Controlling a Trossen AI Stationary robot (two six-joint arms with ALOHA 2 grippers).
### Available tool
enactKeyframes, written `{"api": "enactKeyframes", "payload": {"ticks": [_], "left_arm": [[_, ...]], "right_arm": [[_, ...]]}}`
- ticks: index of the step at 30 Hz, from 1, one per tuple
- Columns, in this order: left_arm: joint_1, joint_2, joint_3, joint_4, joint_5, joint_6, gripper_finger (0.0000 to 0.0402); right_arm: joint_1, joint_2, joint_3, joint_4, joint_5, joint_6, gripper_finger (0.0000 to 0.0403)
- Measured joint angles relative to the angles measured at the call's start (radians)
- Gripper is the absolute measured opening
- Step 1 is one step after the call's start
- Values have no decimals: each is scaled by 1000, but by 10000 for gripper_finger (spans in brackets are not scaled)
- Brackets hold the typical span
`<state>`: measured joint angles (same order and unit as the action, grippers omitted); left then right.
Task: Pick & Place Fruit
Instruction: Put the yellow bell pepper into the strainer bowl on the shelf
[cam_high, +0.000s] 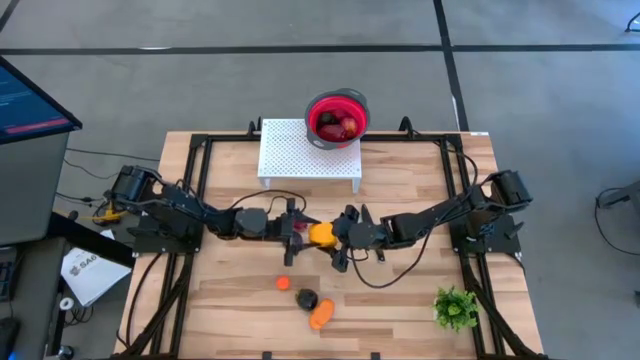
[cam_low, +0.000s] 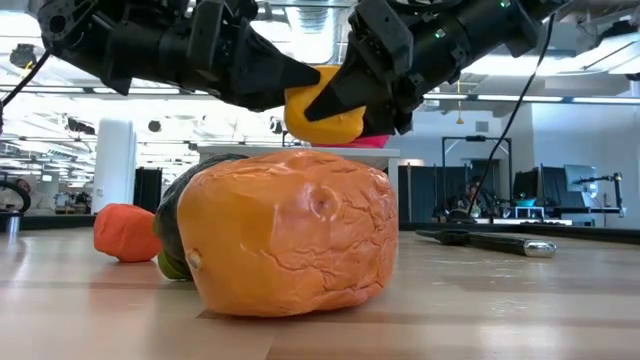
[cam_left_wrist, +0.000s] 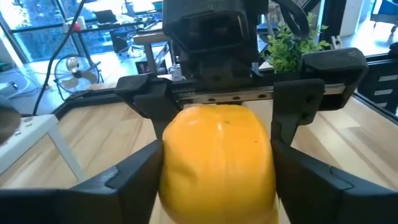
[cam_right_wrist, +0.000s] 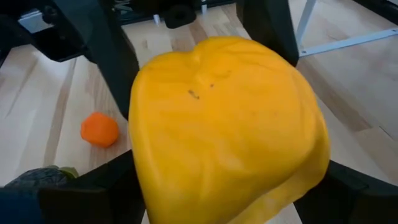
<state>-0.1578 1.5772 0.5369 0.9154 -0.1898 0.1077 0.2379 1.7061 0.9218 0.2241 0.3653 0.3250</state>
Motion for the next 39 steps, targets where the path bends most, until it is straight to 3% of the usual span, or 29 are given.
{"api": "enactKeyframes", "payload": {"ticks": [5, 27, 39], "left_arm": [[4, 0, 0, -5, 16, -10, 237], [1, 2, 0, -29, -22, -87, 235], [0, 2, -2, -30, -29, -100, 238]], "right_arm": [[-3, 0, 0, -13, -2, -8, 307], [17, -1, 2, -71, 28, -39, 307], [-19, 0, -3, -42, -70, -55, 307]]}}
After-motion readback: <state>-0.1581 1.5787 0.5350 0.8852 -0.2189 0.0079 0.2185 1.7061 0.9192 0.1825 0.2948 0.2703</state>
